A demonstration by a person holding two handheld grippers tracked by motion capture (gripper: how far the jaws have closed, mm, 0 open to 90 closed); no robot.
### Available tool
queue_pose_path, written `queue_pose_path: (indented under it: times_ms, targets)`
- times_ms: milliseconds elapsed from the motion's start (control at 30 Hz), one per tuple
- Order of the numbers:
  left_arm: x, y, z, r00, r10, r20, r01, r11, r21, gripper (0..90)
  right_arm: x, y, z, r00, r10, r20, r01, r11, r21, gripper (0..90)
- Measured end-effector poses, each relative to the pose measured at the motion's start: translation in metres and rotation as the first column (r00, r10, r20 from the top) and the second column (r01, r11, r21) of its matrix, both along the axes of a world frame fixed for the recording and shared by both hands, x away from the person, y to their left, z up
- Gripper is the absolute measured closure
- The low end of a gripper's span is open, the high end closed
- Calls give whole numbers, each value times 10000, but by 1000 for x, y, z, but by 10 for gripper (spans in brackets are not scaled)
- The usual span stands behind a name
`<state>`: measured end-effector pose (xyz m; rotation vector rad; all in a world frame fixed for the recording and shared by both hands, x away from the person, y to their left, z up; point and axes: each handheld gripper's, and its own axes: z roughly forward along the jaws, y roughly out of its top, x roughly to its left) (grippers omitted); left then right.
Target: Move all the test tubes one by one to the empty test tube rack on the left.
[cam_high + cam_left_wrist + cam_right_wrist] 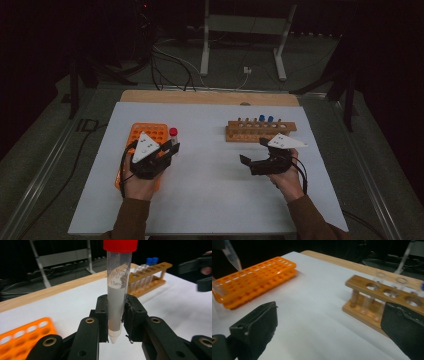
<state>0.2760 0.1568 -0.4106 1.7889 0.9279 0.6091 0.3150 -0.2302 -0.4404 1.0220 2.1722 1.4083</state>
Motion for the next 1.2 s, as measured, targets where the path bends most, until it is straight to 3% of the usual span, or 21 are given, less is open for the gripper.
queue_pose_path:
  times_ms: [400,533,967,1200]
  targets:
    - [-15,56,-13,9945,1013,-270,-1016,9948,-100,751,-5,-24,0,9981,-621,60,620,9980,138,11]
    - [-20,62,-21,9933,1063,-462,-1059,9943,108,751,-7,-26,-1,9978,-656,51,655,9977,151,11]
    - [-38,82,-43,9859,1287,-1073,-1305,9914,-95,751,-10,-33,-3,9968,-796,44,794,9966,237,11]
    - [-47,85,-50,9867,991,-1288,-1035,9942,-277,750,-11,-34,-8,9963,-856,-10,856,9960,259,11]
